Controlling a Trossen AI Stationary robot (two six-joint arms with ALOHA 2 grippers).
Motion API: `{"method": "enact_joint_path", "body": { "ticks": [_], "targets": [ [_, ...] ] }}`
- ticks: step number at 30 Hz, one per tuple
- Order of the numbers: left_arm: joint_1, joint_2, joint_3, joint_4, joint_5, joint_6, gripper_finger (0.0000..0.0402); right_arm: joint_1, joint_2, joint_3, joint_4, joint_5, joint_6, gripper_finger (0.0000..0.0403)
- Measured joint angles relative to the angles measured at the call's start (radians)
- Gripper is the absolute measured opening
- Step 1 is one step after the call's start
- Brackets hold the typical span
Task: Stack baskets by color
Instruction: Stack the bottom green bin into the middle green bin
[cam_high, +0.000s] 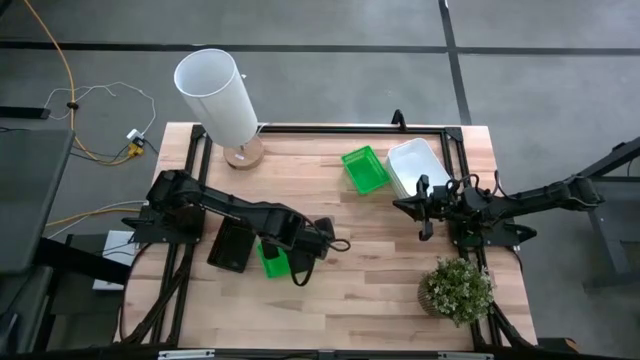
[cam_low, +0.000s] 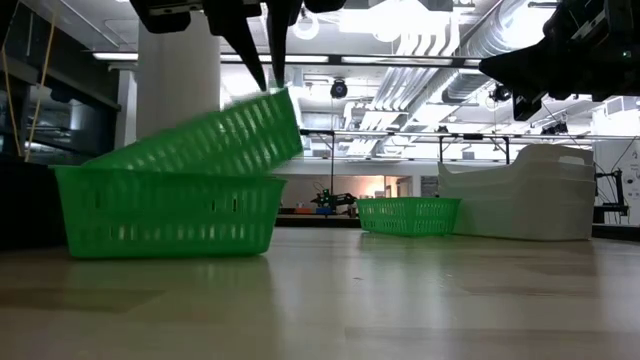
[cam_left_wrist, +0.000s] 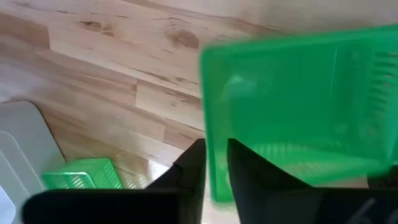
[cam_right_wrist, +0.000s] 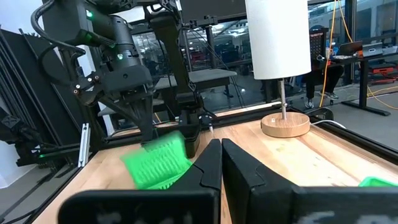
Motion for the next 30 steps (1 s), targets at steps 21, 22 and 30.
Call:
{"method": "enact_joint_path", "body": {
  "ticks": [21, 22, 30],
  "targets": [
    [0.005, -0.011, 0.266, -0.164, -0.201, -0.480, 0.0161, 0.000, 0.000, 0.000, -0.002, 0.001, -0.001, 0.0000],
    [0.012, -0.022, 0.295, -0.177, -0.184, -0.524, 0.0156, 0.000, 0.000, 0.000, -0.002, 0.001, 0.000, 0.0000],
    [0.211, -0.221, 0.274, -0.059, 0.181, -0.693, 0.0060, 0.000, 0.000, 0.000, -0.002, 0.001, 0.005, 0.0000]
  ]
}}
